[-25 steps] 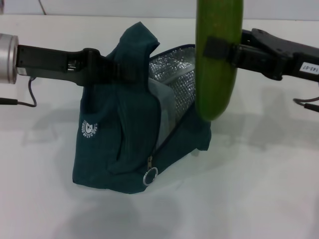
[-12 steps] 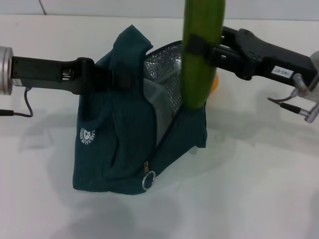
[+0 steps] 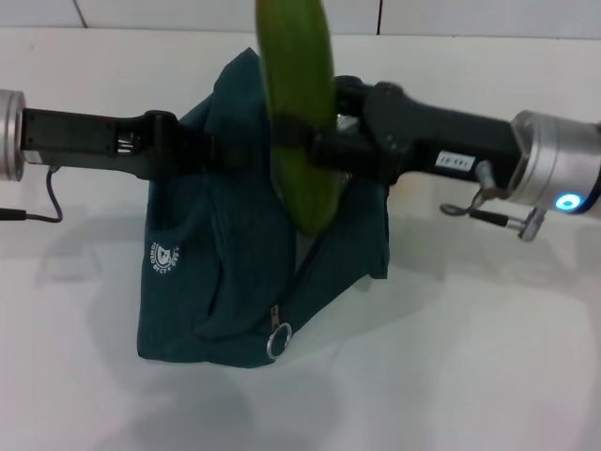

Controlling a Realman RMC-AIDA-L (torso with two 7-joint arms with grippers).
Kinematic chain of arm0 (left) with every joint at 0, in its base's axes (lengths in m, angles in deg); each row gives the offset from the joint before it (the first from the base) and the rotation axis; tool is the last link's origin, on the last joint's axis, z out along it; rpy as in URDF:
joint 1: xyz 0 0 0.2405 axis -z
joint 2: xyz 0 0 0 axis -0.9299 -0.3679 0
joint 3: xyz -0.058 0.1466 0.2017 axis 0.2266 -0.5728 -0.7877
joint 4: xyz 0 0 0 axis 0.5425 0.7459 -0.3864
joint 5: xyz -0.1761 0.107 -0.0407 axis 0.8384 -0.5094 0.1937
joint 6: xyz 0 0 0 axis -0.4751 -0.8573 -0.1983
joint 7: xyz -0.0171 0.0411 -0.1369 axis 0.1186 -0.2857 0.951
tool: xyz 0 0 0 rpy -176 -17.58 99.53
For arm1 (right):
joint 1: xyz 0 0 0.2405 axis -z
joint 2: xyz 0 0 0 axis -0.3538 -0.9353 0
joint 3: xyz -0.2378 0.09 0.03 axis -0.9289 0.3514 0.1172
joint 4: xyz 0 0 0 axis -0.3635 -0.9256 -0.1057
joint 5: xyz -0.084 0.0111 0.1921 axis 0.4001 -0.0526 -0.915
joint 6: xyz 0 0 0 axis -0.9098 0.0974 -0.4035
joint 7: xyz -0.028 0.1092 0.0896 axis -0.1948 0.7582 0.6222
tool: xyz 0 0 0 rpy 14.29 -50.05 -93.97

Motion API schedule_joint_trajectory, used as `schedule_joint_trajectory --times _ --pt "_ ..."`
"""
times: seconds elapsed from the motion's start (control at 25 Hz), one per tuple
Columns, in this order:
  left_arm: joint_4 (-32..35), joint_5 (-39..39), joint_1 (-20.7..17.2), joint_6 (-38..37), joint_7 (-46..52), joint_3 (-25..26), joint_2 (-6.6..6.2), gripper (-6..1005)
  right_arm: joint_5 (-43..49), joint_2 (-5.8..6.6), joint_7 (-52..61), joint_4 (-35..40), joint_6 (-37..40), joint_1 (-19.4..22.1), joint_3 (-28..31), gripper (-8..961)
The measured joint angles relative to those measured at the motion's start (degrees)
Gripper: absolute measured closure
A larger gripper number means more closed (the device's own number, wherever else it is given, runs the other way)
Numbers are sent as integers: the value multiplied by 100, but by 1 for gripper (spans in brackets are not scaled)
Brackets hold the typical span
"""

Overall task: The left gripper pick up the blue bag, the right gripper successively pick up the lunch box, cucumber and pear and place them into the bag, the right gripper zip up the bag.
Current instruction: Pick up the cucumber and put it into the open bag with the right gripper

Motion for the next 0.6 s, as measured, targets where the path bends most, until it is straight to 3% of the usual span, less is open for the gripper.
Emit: schedule_joint_trajectory --times 0.36,0.6 --pt "2 -1 6 -8 -13 0 -22 947 -639 -1 -287 222 -466 83 -985 371" --pt "4 -1 -15 -8 -15 -1 -30 947 -696 -1 -348 248 -607 126 -1158 370"
